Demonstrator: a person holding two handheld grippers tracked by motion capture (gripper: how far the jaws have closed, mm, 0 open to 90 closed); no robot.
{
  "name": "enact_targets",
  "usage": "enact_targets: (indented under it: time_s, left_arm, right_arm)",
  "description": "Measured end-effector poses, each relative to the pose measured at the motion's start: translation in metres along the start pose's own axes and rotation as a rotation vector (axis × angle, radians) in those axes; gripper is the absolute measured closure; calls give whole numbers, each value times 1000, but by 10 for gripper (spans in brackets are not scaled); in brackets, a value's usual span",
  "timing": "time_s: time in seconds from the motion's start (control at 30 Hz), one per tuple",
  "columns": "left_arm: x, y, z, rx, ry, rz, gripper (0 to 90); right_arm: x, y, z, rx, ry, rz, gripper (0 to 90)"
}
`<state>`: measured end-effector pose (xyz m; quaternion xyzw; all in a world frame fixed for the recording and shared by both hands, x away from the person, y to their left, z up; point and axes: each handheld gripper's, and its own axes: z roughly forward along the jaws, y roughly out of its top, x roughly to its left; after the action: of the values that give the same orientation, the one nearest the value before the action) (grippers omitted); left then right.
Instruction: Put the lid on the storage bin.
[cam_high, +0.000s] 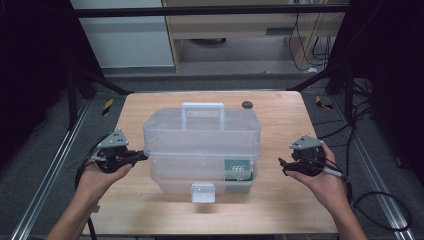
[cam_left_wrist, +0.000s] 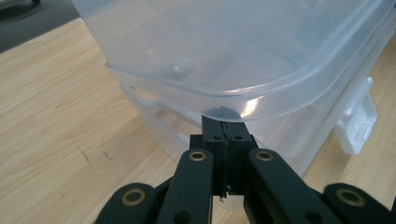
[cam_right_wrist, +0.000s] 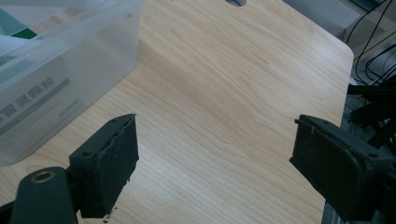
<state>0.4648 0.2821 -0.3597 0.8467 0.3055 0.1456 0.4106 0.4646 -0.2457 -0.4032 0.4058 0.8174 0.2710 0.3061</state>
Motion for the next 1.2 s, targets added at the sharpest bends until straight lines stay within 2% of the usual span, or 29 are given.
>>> enact_targets:
  time_s: [0.37,0.67,0.83,0.9,0.97,1.03,1.1,1.13,1.2]
  left_arm:
    - [-6,-14,4,12,-13,0,900]
    - [-8,-18,5,20,-21,7,900]
    - [-6,-25,5,98,-38,31,900]
    - [1,-32,2,121,4,32,900]
    - [9,-36,-1,115,16,6,900]
    - [19,-39,-4,104,54,-17,899]
    - [29,-42,-1,91,118,-29,873]
    - [35,-44,4,100,154,-26,863]
    - [44,-46,13,103,200,-31,840]
  right_arm:
    - [2,-5,4,13,3,-5,145]
    - [3,-6,4,13,2,-4,148]
    - [2,-8,5,14,2,1,150]
    - [0,-10,7,15,-3,7,149]
    - [-1,-11,10,22,-4,10,149]
    - [-2,-12,15,32,-6,17,149]
    - [-2,-11,21,35,1,28,149]
    - [-3,-11,25,35,-1,39,149]
    - [-4,-10,34,35,-5,66,149]
